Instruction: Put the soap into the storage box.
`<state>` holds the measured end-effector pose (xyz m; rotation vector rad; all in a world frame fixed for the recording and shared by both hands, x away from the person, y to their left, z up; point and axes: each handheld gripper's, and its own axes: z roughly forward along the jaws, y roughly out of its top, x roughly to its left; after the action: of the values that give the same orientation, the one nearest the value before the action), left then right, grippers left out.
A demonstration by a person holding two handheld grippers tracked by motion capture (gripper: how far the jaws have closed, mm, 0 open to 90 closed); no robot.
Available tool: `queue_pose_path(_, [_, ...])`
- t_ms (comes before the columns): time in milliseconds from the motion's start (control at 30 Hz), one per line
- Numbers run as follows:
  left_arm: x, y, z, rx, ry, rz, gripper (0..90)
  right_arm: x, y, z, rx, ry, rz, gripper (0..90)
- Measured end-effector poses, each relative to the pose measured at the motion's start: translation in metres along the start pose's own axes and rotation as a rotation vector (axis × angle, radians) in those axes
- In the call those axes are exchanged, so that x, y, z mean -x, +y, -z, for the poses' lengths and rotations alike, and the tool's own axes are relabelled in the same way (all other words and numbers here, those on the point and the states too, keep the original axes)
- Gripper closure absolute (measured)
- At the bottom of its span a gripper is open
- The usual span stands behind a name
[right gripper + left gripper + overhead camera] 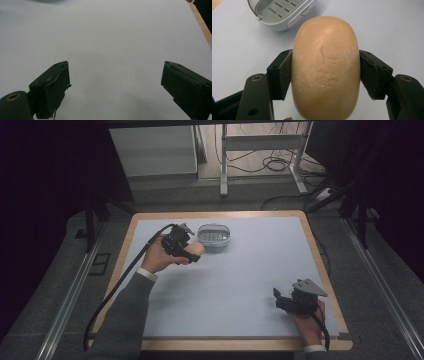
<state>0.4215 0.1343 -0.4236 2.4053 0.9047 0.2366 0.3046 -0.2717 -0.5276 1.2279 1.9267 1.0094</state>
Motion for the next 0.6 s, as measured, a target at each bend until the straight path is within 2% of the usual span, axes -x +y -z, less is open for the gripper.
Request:
queue_pose_path(300, [-0.007, 0.011, -0.001, 0.001, 0.0, 0.002, 32.6, 0.0, 0.0, 0.0, 0.0, 0.0, 0.001, 8.5])
queue_pose_path(600, [-0.011, 0.014, -0.006, 0.001, 0.002, 0.012, 32.6, -0.001, 0.0, 0.0, -0.003, -0.004, 0.008, 8.5])
